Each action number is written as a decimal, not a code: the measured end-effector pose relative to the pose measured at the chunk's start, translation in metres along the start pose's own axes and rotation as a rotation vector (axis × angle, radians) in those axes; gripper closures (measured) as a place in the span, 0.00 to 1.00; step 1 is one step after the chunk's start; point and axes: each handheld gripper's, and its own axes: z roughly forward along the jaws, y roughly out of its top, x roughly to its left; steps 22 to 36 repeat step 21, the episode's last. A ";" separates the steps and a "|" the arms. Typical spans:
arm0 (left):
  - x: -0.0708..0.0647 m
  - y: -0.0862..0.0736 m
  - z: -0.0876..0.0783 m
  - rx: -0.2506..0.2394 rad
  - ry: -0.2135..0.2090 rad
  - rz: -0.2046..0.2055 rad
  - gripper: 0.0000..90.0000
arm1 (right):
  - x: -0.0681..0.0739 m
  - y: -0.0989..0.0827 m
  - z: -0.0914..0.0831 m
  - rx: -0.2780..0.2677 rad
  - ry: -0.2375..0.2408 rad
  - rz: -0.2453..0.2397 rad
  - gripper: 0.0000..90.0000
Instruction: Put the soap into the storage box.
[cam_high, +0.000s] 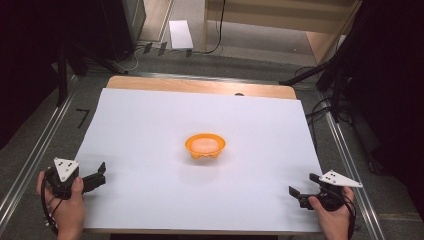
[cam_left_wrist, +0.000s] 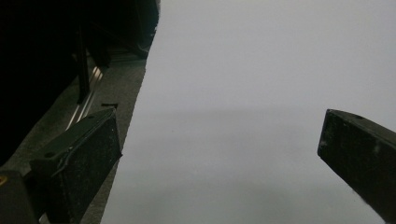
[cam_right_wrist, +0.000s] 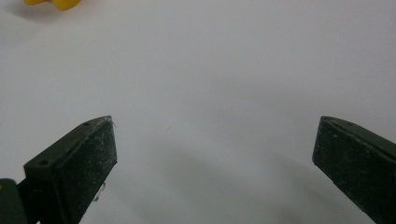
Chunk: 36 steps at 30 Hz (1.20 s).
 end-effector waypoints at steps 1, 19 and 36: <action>0.000 0.000 0.000 0.000 0.000 0.000 0.00 | 0.000 -0.001 -0.001 -0.004 -0.003 0.003 0.00; 0.000 0.000 0.000 -0.003 -0.001 -0.003 0.00 | -0.012 -0.015 -0.022 -0.093 -0.046 0.049 0.00; 0.000 0.000 0.000 -0.004 -0.001 -0.004 0.00 | -0.011 -0.014 -0.022 -0.092 -0.048 0.042 0.00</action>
